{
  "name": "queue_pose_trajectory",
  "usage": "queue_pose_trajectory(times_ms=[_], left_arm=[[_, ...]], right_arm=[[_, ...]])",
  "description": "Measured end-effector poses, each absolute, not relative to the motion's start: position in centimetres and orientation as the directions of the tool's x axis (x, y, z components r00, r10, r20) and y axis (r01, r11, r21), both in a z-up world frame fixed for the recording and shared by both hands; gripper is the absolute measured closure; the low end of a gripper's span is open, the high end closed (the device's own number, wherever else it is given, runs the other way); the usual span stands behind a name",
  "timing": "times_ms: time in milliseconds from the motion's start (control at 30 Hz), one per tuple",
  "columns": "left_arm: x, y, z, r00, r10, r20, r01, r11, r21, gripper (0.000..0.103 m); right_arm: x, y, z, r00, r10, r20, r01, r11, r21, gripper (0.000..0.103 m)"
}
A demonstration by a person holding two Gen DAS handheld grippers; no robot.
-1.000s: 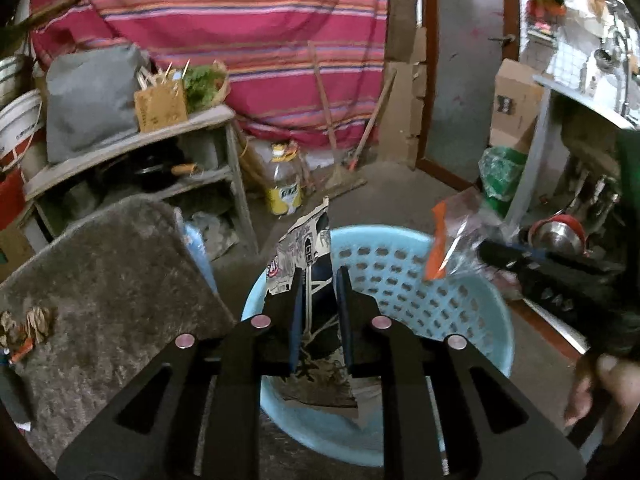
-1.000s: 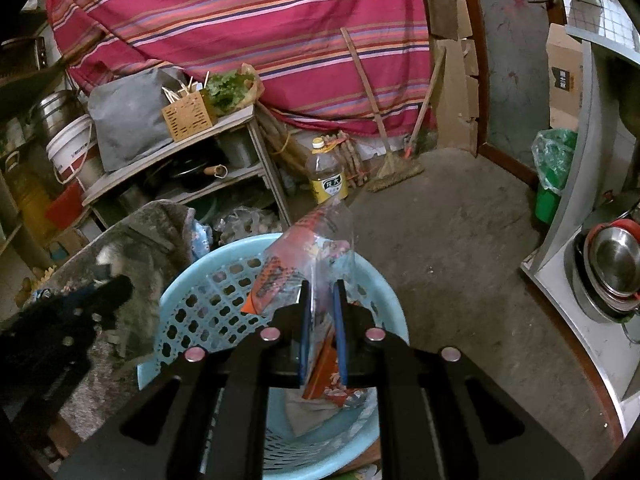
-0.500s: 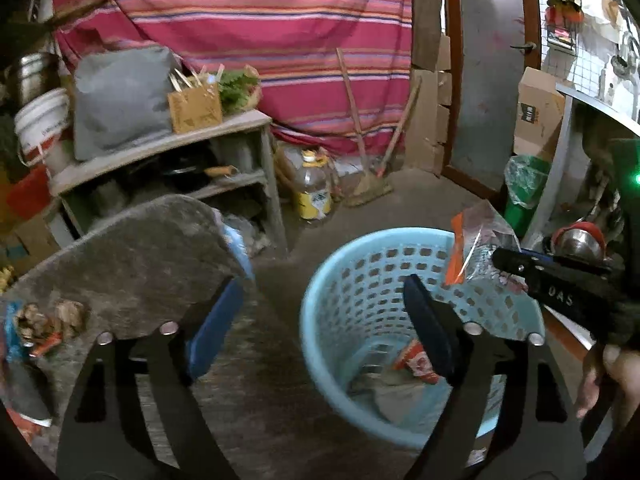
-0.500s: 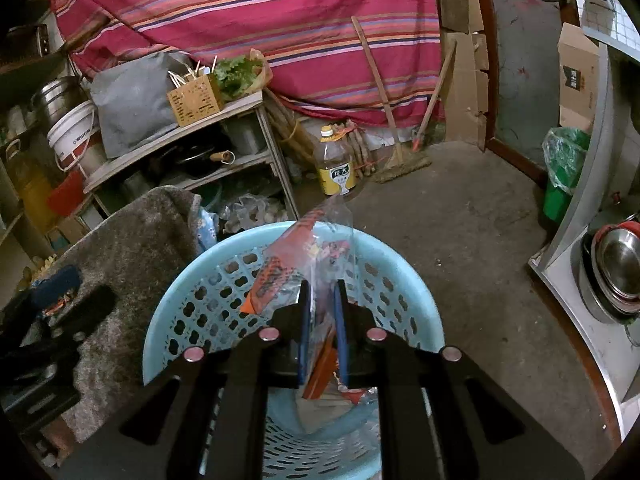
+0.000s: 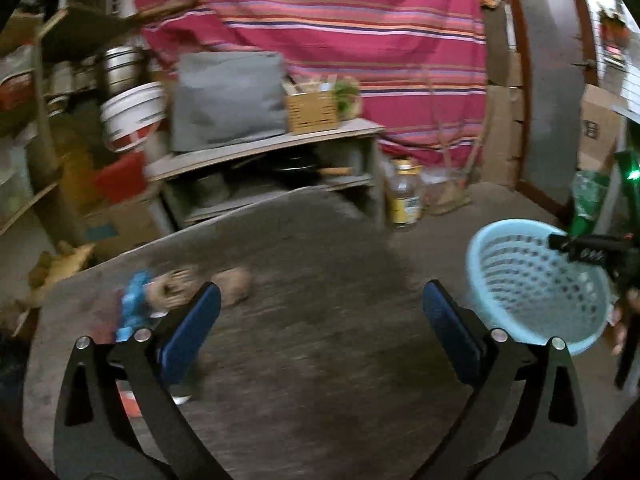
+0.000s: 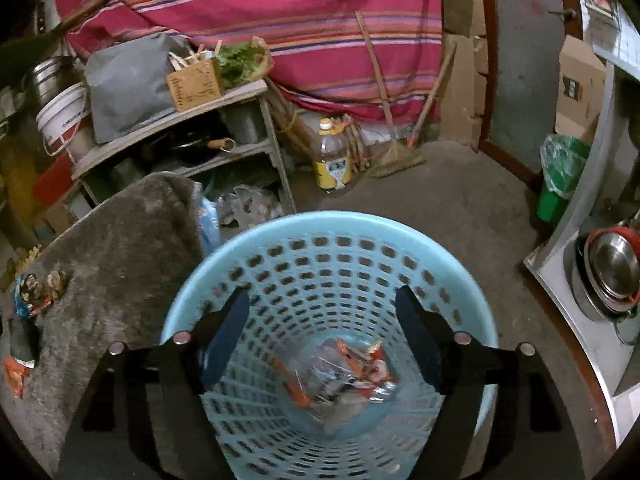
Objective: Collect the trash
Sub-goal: 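Return both tools to the table and grasp the maroon scouring pad with the left tool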
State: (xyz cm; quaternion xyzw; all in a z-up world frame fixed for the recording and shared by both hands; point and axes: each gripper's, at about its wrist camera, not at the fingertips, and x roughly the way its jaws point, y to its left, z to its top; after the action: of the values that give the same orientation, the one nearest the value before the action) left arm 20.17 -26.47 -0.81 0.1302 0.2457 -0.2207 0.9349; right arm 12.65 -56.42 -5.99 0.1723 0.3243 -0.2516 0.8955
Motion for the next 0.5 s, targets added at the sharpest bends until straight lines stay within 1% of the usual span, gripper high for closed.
queue_pose_trajectory(times_ms=[67, 233, 333, 433, 500], left_arm=[[21.1, -23.3, -0.9, 0.808, -0.295, -0.510, 0.421, 0.894, 0.150, 0.005], [23.9, -16.8, -2.0, 0.822, -0.199, -0.533, 0.317, 0.938, 0.139, 0.005], [26.1, -13.3, -2.4, 0.823, -0.158, -0.546, 0.254, 0.962, 0.104, 0.005], [27.9, -10.2, -2.9, 0.824, -0.119, -0.553, 0.208, 0.973, 0.101, 0.005], [29.4, -8.3, -3.6, 0.809, -0.105, -0.578, 0.191, 0.977, 0.090, 0.005]], right_arm=[[13.3, -54.9, -5.5, 0.681, -0.333, -0.653, 0.544, 0.826, 0.147, 0.019], [15.9, -50.2, -4.6, 0.708, -0.313, -0.633, 0.481, 0.870, 0.108, 0.016], [17.7, -47.5, -4.7, 0.711, -0.305, -0.634, 0.449, 0.891, 0.075, 0.011], [19.2, -45.0, -4.9, 0.714, -0.282, -0.641, 0.416, 0.907, 0.065, 0.010], [20.0, -43.8, -5.3, 0.715, -0.262, -0.648, 0.395, 0.916, 0.065, 0.010]])
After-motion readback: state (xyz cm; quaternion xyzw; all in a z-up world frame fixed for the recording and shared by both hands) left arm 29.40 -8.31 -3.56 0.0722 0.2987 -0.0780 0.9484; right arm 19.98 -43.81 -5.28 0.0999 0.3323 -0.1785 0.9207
